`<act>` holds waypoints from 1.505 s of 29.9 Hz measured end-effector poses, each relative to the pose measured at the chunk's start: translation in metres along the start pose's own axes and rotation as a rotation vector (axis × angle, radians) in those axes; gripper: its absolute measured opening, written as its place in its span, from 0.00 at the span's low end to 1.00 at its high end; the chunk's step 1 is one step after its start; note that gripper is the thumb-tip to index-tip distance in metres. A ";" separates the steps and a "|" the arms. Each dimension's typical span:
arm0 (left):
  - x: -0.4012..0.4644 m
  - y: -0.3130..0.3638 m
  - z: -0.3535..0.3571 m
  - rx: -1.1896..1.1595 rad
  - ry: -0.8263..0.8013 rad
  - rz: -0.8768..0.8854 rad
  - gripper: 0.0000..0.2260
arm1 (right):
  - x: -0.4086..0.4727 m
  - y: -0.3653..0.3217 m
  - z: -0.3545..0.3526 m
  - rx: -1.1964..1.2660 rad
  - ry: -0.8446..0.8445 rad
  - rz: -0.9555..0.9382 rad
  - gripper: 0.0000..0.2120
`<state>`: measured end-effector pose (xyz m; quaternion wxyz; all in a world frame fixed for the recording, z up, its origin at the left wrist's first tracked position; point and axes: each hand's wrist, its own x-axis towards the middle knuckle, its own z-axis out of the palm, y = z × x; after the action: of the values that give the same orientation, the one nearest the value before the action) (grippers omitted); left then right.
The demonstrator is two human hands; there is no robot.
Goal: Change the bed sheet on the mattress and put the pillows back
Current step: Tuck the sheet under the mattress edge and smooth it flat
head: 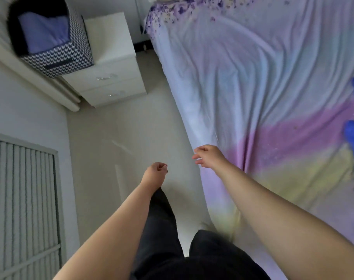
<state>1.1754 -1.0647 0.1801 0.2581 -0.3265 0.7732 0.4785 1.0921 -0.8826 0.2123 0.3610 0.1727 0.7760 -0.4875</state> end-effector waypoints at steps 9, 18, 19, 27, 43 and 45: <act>0.185 0.164 -0.157 0.232 -0.036 0.145 0.10 | 0.123 -0.182 0.023 0.305 0.114 0.079 0.09; 0.359 0.355 -0.195 0.345 -0.045 0.206 0.11 | 0.275 -0.311 -0.036 0.433 0.195 0.168 0.07; 0.377 0.373 -0.197 0.351 -0.044 0.204 0.11 | 0.294 -0.326 -0.045 0.419 0.190 0.169 0.06; 0.500 0.495 -0.229 0.576 -0.007 0.260 0.15 | 0.413 -0.418 -0.093 0.317 0.212 0.164 0.02; 0.858 0.628 -0.230 1.759 -0.195 1.066 0.28 | 0.706 -0.517 -0.013 0.080 0.343 0.196 0.18; 0.889 0.629 -0.224 1.804 -0.218 1.107 0.27 | 0.742 -0.525 -0.005 -0.035 0.399 0.162 0.22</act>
<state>0.1021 -1.2911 -0.0015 0.2188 0.4275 0.8554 -0.1942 0.2601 -1.1848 0.0048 0.2411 0.3216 0.8239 -0.3995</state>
